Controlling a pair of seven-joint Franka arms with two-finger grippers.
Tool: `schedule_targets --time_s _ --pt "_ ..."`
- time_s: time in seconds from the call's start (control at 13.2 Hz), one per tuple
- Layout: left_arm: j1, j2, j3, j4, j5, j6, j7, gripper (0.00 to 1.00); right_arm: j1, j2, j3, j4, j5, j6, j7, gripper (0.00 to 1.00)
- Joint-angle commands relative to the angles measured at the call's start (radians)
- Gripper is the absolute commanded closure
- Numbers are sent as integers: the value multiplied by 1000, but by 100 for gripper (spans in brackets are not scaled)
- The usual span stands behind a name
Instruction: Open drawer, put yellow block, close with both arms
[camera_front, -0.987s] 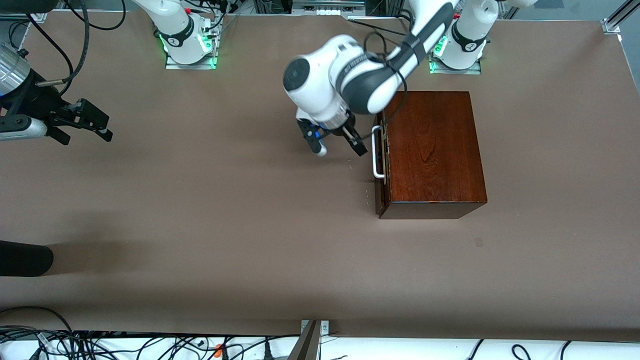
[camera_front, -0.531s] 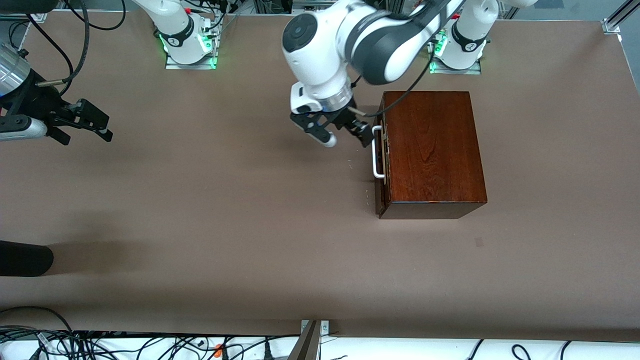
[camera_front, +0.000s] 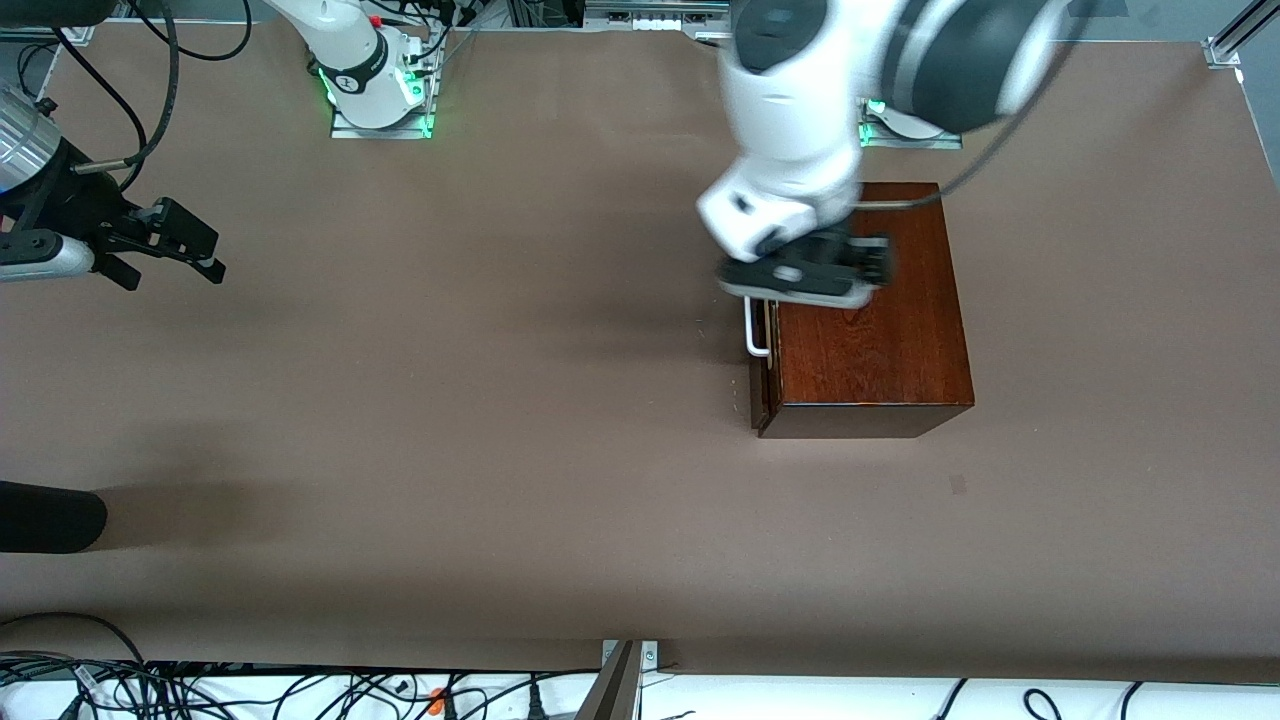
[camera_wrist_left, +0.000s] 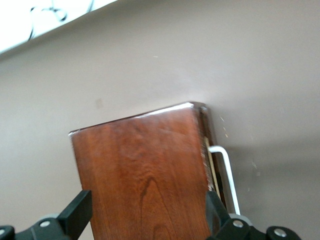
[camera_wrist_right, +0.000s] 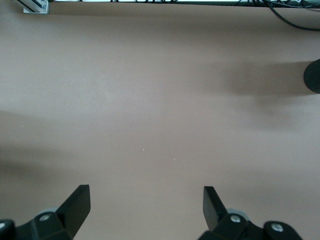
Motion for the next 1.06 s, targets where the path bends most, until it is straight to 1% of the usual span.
schedule_targets --time_s 0.0,0.08,0.15,0.23,0.38,0.46,0.53,0.61,0.68,0.83,0.99 --pt "112 -105 -4 -39 -117 -34 -61 0 -2 8 0 18 10 -1 5 0" --pt "158 -128 1 -51 -175 -72 -55 0 -2 6 0 18 7 -1 5 0" --pt "180 -151 33 -57 -238 -100 -49 0 -2 6 0 18 5 -1 5 0" --pt "180 -178 89 -78 -280 -111 -35 0 -2 6 0 18 8 -1 5 0" --pt "181 -264 168 -184 -326 -82 114 0 -3 8 0 18 16 -1 3 0" --pt "181 -304 230 -241 -360 -56 199 0 -3 6 -1 18 18 -1 5 0" --pt "181 -341 278 -296 -390 -24 266 0 -3 6 -1 18 16 -1 5 0" --pt "181 -379 310 -356 -400 8 341 0 -3 8 -1 18 15 -1 5 0" --pt "181 -412 327 -409 -404 51 407 0 -3 8 -1 18 12 -1 5 0" --pt "181 -442 347 -483 -404 123 468 0 -3 8 -1 18 16 -1 3 0" --pt "181 -438 361 -487 -401 134 480 0 -3 8 -1 18 18 -1 3 0"
